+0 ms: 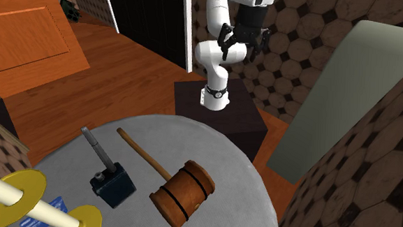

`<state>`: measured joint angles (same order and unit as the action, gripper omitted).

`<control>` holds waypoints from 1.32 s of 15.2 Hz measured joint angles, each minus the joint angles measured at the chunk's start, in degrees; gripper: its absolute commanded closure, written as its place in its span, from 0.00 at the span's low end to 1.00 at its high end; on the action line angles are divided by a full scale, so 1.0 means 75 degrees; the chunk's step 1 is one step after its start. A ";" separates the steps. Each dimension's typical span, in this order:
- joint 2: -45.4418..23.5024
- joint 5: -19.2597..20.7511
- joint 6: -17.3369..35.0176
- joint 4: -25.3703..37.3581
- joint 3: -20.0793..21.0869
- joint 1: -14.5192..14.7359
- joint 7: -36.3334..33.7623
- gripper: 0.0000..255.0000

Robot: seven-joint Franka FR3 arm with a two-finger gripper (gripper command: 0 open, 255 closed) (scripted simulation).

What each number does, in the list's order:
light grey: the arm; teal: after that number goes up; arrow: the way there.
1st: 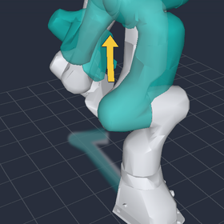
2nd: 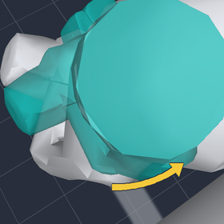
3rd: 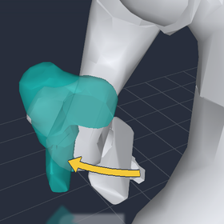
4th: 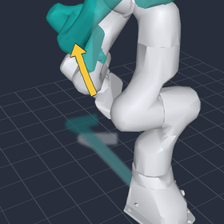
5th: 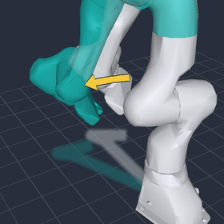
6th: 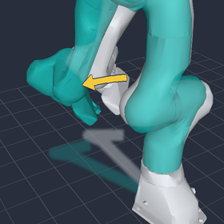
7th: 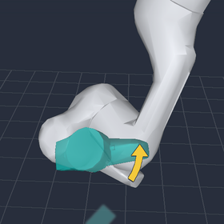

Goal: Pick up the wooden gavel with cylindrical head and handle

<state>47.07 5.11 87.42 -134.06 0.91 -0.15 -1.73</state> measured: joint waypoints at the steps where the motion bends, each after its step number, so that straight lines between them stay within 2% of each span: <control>1: 0.0000 0.0000 0.0000 0.0000 0.0000 0.0000 0.0000 0.00; 4: -0.0143 0.0255 0.0292 -0.0096 -0.0456 0.0003 0.0649 0.00; 12: -0.1374 0.0913 0.1320 0.0337 -0.2105 0.0118 0.3130 0.00; 16: -0.2188 0.0963 0.1873 0.0685 -0.2849 0.0288 0.4333 0.00; 20: -0.3399 0.0712 0.2345 0.1457 -0.3631 0.0545 0.5666 0.00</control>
<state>21.58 10.45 105.01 -123.13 -26.32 3.94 40.77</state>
